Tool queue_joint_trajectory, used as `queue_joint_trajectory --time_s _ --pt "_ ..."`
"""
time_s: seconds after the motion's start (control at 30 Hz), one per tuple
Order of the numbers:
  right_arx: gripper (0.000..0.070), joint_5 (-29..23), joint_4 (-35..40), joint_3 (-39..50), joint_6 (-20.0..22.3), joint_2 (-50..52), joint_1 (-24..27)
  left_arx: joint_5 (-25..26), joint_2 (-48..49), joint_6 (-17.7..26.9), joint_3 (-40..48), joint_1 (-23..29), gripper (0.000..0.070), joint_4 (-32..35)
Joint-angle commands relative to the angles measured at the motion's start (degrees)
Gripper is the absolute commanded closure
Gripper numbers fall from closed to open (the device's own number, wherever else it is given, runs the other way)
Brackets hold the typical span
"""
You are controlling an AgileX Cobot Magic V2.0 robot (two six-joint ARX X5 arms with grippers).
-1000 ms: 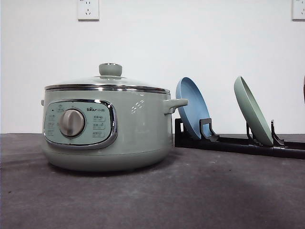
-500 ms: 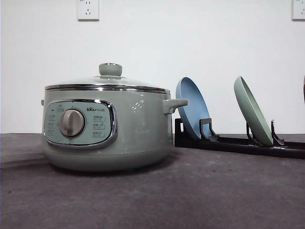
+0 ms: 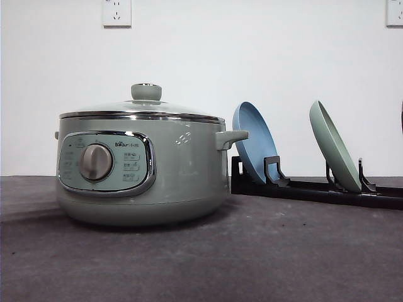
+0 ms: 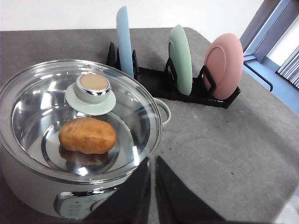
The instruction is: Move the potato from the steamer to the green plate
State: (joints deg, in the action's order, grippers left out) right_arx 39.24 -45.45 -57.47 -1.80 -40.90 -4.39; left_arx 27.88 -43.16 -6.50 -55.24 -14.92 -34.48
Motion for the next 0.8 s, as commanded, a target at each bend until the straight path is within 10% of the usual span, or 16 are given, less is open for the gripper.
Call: queue_joint_trajectory --time_s 0.0,0.43,0.57,0.67,0.77 --pt "0.0696 0.0 0.4 -1.1 1.2 -0.2 -0.4 0.5 -0.3 1.3 -1.5 -0.3 0.0675 0.6" --pt "0.0694 -4.0 2.7 -1.1 1.2 -1.6 -2.2 0.5 -0.3 2.1 -1.5 -0.3 0.0656 -0.2" --pt "0.0693 -5.2 2.8 -1.1 1.0 -1.7 -2.7 0.5 -0.3 2.1 -1.5 -0.3 0.0459 -0.2" --pt "0.0540 -5.2 3.1 -1.1 1.1 -1.7 -2.7 0.5 -0.3 2.1 -1.5 -0.3 0.0244 -0.2" --pt "0.0238 -5.3 3.2 -1.1 1.1 -1.7 -2.7 0.5 -0.3 2.1 -1.5 -0.3 0.0120 -0.1"
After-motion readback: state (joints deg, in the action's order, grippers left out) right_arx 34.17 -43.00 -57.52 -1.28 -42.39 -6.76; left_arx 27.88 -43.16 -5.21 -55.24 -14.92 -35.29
